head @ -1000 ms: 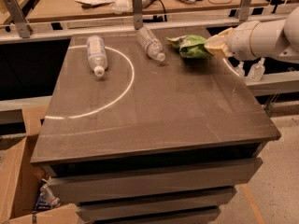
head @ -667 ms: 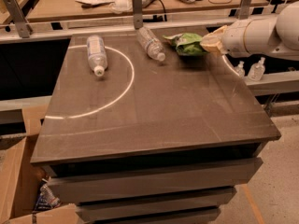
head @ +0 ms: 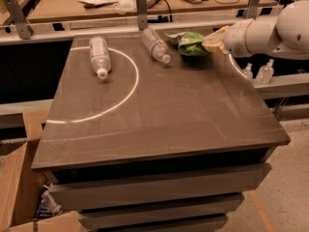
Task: Move green rice chip bag near water bottle
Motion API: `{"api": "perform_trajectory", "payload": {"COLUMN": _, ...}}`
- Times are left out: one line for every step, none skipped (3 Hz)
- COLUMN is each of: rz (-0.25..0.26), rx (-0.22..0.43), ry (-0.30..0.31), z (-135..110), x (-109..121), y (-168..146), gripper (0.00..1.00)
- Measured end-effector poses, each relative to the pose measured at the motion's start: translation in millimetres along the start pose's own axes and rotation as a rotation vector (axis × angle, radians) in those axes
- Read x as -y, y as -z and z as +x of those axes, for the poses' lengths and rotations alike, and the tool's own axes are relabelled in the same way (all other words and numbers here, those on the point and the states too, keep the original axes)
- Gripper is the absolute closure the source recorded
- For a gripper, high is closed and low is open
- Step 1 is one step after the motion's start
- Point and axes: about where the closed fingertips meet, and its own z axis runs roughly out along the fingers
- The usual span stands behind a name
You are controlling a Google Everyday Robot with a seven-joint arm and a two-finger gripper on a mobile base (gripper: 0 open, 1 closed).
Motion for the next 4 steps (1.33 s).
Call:
{"api": "perform_trajectory", "payload": {"rz": -0.015, "rx": 0.015, "ry": -0.022, "z": -1, "x": -4, "y": -6, "gripper": 0.36}}
{"api": "perform_trajectory", "payload": {"rz": -0.028, "rx": 0.026, "ry": -0.053, "z": -1, "x": -10, "y": -8, "gripper": 0.12}}
{"api": "perform_trajectory", "payload": {"rz": -0.044, "rx": 0.044, "ry": -0.089, "z": -4, "x": -19, "y": -6, "gripper": 0.0}}
{"api": "perform_trajectory", "payload": {"rz": -0.033, "rx": 0.051, "ry": -0.141, "z": 0, "x": -19, "y": 11, "gripper": 0.0}}
